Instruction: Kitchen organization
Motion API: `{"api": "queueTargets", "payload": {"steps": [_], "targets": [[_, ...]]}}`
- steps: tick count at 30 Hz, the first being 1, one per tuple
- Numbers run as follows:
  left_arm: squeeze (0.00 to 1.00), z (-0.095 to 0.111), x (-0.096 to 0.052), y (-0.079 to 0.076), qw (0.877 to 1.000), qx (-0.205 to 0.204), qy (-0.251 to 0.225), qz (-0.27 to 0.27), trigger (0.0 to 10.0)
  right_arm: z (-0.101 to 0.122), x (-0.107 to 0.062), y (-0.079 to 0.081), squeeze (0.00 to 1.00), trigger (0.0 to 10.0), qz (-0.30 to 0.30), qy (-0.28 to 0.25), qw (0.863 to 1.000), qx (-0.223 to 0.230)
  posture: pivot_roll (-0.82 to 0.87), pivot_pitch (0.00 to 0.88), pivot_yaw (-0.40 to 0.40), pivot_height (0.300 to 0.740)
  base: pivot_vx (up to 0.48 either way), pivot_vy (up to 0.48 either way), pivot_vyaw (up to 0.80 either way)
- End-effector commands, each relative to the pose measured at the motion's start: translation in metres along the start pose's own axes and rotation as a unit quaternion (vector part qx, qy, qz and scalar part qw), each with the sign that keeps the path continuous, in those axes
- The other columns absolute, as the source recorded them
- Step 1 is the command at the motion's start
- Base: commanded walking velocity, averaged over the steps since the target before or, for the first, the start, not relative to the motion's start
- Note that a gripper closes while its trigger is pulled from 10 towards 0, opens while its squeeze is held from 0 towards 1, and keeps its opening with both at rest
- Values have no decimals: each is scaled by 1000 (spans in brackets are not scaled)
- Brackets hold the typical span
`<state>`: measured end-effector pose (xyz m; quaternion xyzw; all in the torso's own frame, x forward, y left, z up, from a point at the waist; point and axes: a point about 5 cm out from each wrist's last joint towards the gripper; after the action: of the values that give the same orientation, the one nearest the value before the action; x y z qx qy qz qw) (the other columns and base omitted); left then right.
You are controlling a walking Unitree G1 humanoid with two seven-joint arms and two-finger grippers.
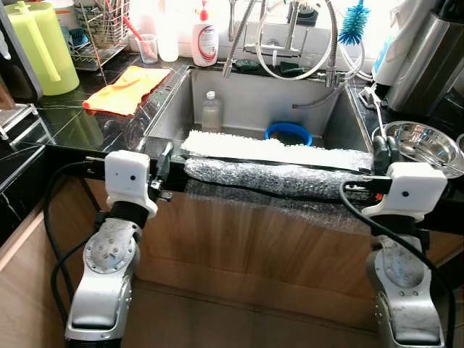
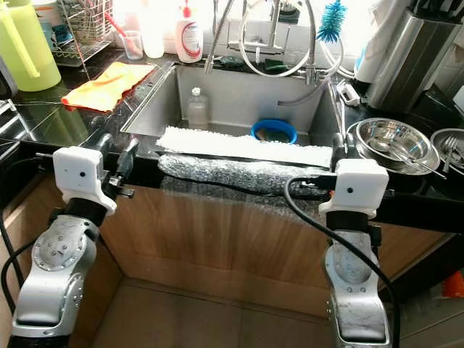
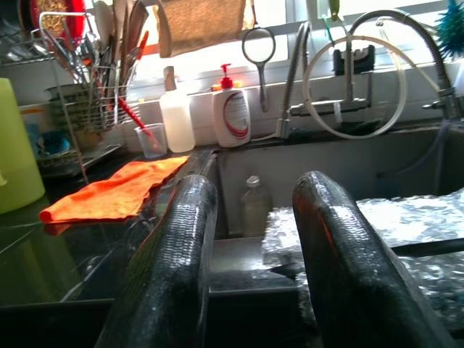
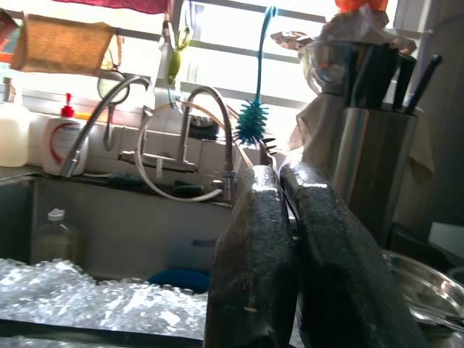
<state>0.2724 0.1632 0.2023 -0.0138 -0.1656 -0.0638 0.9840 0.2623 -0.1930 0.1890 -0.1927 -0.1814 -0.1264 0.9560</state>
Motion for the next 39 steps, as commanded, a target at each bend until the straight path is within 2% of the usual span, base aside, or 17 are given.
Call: {"api": "queueTargets", "payload": {"steps": [1, 5, 13, 18, 24, 39], "targets": [[0, 1, 4, 4, 1000, 0, 4, 5, 10000, 1, 3, -1, 0, 10000, -7, 4, 1000, 7, -72, 0, -12, 740, 0, 0, 0], [0, 3, 9, 2, 1000, -3, -1, 4, 10000, 4, 6, 7, 0, 10000, 7, 2, 1000, 13, -72, 0, -11, 740, 0, 0, -400], [0, 4, 12, 3, 1000, -6, -8, 10, 10000, 8, 7, 9, 0, 10000, 10, 0, 1000, 15, -73, 0, -13, 740, 0, 0, -798], [0, 4, 13, -7, 1000, -25, -9, 3, 10000, 12, 10, 17, 0, 10000, 21, -12, 1000, 6, -69, 0, -15, 740, 0, 60, -788], [0, 7, 15, -5, 1000, -15, -17, 2, 10000, 13, 11, 18, 0, 10000, 22, -13, 1000, 4, -66, 0, -13, 740, 0, 363, -788], [0, 5, 22, -9, 1000, -22, -14, -4, 10000, 13, 14, 19, 0, 10000, 21, -14, 1000, 1, -64, 0, -12, 740, 0, 91, -788]]}}
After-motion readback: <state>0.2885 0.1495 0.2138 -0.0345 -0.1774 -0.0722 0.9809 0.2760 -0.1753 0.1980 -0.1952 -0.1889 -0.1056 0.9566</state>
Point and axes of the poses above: a point about 5 cm out from each wrist's last joint towards the gripper, its own x axis pointing out of the wrist towards the gripper, its own z axis along the axis of the wrist's last joint, y = z × x, and after that the axes turned 11 degrees about -x, right-handed
